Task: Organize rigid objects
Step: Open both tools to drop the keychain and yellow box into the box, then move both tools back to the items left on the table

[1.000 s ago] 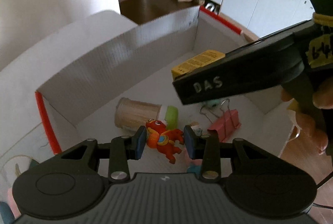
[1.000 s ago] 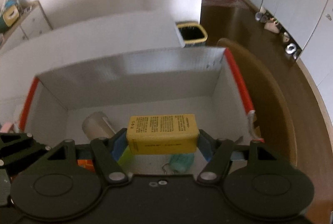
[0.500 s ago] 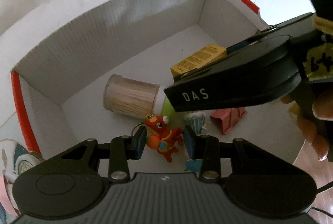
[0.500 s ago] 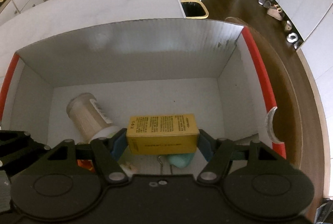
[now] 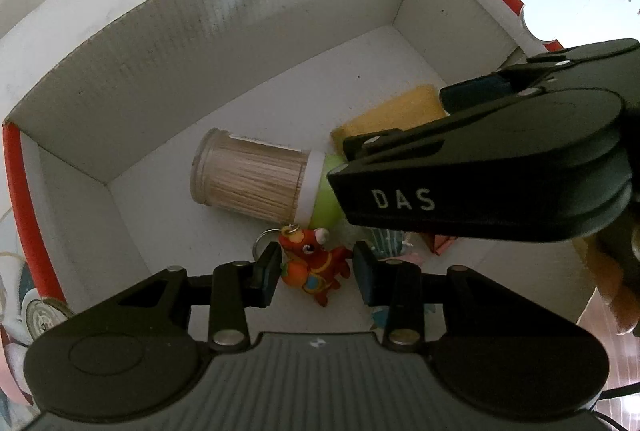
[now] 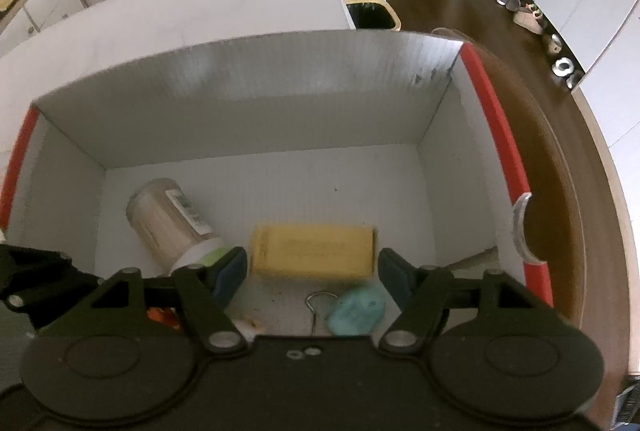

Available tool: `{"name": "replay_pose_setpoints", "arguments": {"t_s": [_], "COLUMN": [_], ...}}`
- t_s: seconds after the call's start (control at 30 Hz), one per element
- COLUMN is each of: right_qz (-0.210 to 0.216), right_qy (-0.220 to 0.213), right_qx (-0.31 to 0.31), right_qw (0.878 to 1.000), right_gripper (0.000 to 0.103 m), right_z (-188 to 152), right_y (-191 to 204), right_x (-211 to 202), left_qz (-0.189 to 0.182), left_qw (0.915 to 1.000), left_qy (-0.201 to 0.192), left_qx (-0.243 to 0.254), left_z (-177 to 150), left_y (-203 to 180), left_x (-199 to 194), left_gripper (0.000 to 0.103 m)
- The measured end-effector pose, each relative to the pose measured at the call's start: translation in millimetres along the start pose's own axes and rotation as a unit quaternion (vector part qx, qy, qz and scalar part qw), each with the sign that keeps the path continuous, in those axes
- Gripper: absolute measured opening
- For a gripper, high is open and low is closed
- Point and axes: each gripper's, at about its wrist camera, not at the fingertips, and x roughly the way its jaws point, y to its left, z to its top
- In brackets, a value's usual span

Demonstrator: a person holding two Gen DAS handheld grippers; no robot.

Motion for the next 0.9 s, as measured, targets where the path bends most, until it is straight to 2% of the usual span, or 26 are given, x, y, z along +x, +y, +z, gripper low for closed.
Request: {"name": "replay_pose_setpoints", "arguments": {"t_s": [0.17,0.2,0.27,0.3,0.7,0.8,0.9], "right_qz": [0.011,0.012,0.012,0.013,0.041,0.047,0.049], "right_qy": [-0.015,-0.018,-0.022,-0.025,-0.076,-0.090,-0.105], "right_qx": [0.016,0.017,0.017,0.018,0.019,0.027,0.031], "right_qw": [1.000,1.000,1.000,0.999,0.996,0.995,0.993], "right_gripper": [0.073,0.073,0.076,0.076,0.079,0.080,0.080], "right_z": [-4,-5,-9,-11,-27,-30,-35], "right_y": [-8,-8,-8,-8,3,6,9], "right_x": [-14,-18,-23,-26,-81,-93,-106], "left_qz": [0.002,0.001,-0.005,-0.010,-0.022,-0.028,-0.034], "left_qw": [0.9998,0.9997,0.9995,0.9993,0.9950,0.9931,0.9907], "left_qy": [-0.014,-0.019,-0.029,-0.034,-0.097,-0.114,-0.132], "left_qx": [0.012,0.015,0.012,0.010,-0.002,0.000,0.002], "left_z": [-9,-10,-13,-14,-40,-59,-54], "left_y": [1,0,1,2,0,1,0], "left_x": [-9,-12,-18,-21,-69,-87,-89], "left_gripper": [0.039,0.041,0.053,0.054,0.054,0.054,0.054]}}
